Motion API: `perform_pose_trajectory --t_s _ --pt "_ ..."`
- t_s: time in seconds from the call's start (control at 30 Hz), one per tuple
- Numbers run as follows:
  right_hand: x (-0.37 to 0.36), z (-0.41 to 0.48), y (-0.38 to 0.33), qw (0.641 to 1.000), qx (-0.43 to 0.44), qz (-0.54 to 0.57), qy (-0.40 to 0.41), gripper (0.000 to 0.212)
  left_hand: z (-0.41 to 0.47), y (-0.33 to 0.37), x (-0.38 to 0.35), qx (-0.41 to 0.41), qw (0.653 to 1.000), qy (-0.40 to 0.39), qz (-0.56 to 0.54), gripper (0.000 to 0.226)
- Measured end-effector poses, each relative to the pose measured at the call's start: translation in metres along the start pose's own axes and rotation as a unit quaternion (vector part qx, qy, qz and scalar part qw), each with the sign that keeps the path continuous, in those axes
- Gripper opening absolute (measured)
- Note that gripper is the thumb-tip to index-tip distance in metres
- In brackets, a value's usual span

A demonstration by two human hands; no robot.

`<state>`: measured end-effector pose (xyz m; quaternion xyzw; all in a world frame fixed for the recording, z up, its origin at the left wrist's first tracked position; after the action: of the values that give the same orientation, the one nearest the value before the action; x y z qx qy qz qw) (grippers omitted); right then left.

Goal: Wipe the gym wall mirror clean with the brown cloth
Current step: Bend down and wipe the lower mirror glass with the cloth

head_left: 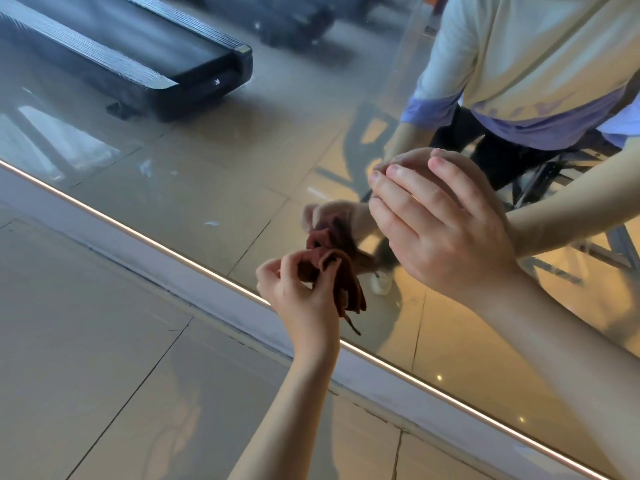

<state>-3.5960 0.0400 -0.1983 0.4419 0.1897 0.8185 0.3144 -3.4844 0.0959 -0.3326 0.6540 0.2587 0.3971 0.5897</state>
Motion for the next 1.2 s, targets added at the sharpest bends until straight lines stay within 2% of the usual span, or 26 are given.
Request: perform_pose_trajectory --t_s 0.07,0.17,0.23,0.3,0.43,0.5,0.6,0.67,0.77,0.9,0.93,1.03,1.1,1.2 --pt "-0.001 0.000 0.000 1.000 0.000 0.000 0.002 0.021 -0.001 0.005 0.000 0.006 0.999 -0.028 -0.029 0.024" --pt "-0.002 -0.001 0.000 1.000 -0.001 -0.003 0.004 0.018 -0.010 0.022 0.004 -0.112 0.993 -0.032 -0.014 0.039" --pt "-0.002 -0.001 0.000 1.000 0.000 -0.005 0.005 0.018 -0.012 0.025 0.003 -0.177 0.983 -0.043 0.019 0.031" --pt "-0.002 0.000 0.000 1.000 -0.001 0.000 0.005 0.017 -0.004 0.019 0.002 -0.163 0.986 -0.028 0.033 0.027" --pt "-0.001 -0.001 0.000 1.000 -0.004 0.010 -0.004 0.020 0.006 0.012 0.007 -0.068 0.997 0.008 0.018 0.030" --pt "-0.001 -0.001 0.000 1.000 -0.003 0.006 -0.005 0.019 0.001 0.013 0.006 -0.095 0.995 0.002 0.030 0.032" --pt "-0.001 -0.001 0.000 1.000 -0.005 0.000 -0.005 0.019 0.000 0.013 0.007 -0.221 0.972 -0.017 0.072 0.028" --pt "-0.001 -0.001 0.000 1.000 -0.005 0.001 -0.003 0.019 0.017 0.006 0.011 -0.211 0.974 0.012 0.079 0.027" --pt "-0.002 -0.001 -0.001 1.000 -0.004 0.002 -0.009 0.019 0.034 -0.002 0.016 -0.129 0.987 0.048 0.085 0.024" --pt "-0.002 -0.002 0.000 1.000 -0.008 -0.006 -0.019 0.022 0.020 0.011 0.015 -0.229 0.970 -0.011 0.084 0.030" --pt "-0.001 -0.002 0.000 1.000 -0.009 -0.004 -0.021 0.023 0.021 0.012 0.016 -0.217 0.973 -0.029 0.073 0.033" --pt "0.002 0.001 0.000 1.000 -0.012 0.010 -0.021 0.021 0.030 0.003 0.019 -0.040 0.998 -0.044 0.034 0.045" --pt "0.003 0.003 -0.001 0.999 -0.018 0.025 -0.021 0.020 0.029 -0.003 0.020 0.047 0.998 -0.028 0.010 0.039" --pt "0.004 0.004 -0.001 0.999 -0.022 0.030 -0.015 0.019 0.019 0.002 0.011 0.081 0.994 -0.021 -0.064 0.025"
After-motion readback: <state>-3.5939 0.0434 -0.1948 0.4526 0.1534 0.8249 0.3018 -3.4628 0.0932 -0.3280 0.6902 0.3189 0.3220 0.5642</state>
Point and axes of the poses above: each hand's wrist, its own z-axis towards the middle knuckle, its own x-axis out of the back of the hand, y = z × x, the point moved 3 cm from there along z, towards the middle knuckle, and after that the axes turned 13 degrees about z, right-handed, at the moved point
